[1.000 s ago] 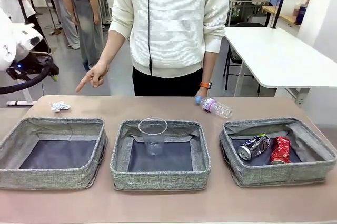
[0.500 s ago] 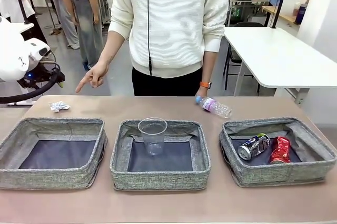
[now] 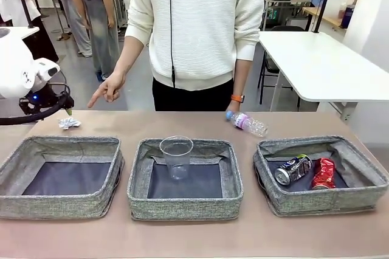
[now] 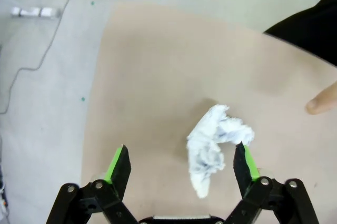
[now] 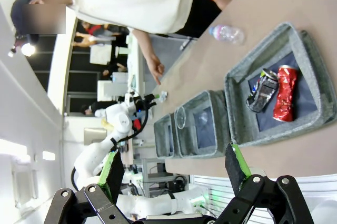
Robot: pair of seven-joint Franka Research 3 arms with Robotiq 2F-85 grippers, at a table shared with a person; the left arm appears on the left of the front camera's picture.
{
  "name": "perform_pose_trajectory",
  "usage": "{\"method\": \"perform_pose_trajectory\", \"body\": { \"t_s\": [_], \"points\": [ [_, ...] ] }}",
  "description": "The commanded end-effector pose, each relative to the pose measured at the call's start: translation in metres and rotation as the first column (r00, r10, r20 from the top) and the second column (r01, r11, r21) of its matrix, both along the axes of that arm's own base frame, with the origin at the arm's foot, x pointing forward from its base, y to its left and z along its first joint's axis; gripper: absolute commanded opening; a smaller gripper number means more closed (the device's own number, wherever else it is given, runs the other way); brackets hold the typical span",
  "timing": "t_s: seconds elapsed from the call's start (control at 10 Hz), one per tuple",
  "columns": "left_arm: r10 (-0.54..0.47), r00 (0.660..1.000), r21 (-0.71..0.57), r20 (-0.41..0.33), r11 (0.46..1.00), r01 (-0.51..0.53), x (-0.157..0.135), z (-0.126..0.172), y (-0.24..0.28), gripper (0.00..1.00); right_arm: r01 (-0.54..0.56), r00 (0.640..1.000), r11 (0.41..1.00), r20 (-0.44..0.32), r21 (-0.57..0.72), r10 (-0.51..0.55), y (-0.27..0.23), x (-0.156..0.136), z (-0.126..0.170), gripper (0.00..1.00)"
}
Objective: Sort the waste into the appropriate baskets.
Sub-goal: Pick up the waste item pointed out by the person.
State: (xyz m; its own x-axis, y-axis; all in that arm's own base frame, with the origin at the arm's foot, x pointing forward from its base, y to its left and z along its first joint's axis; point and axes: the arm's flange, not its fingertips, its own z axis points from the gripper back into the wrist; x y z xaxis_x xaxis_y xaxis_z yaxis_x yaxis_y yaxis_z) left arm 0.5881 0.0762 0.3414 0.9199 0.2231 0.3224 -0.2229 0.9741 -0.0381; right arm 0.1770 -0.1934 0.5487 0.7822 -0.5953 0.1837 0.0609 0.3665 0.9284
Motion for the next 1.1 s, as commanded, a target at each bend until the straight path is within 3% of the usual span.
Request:
{"method": "perform_pose_trajectory", "body": {
  "t_s": [0.0, 0.2, 0.7, 1.0],
  "points": [
    [0.014, 0.997, 0.043, -0.073, 0.999, -0.011, 0.0071, 0.0072, -0.0119, 1.00, -0.004, 1.000, 1.000, 0.023, -0.004, 0.004, -0.0023, 0.0000, 0.0006, 1.00],
    [0.006, 0.997, 0.060, -0.073, 0.998, -0.002, 0.0082, 0.0049, -0.0155, 1.00, -0.004, 1.000, 1.000, 0.023, -0.004, 0.004, -0.0023, 0.0000, 0.0006, 1.00],
    [-0.045, 0.999, 0.002, 0.027, 0.999, 0.045, 0.0089, 0.0040, -0.0186, 1.00, -0.004, 1.000, 1.000, 0.023, -0.004, 0.004, -0.0023, 0.0000, 0.0006, 1.00],
    [-0.053, 0.999, -0.003, -0.006, 0.999, 0.053, 0.0122, -0.0025, -0.0181, 1.00, -0.004, 1.000, 1.000, 0.023, -0.004, 0.004, -0.0023, 0.0000, 0.0006, 1.00]
  ]
}}
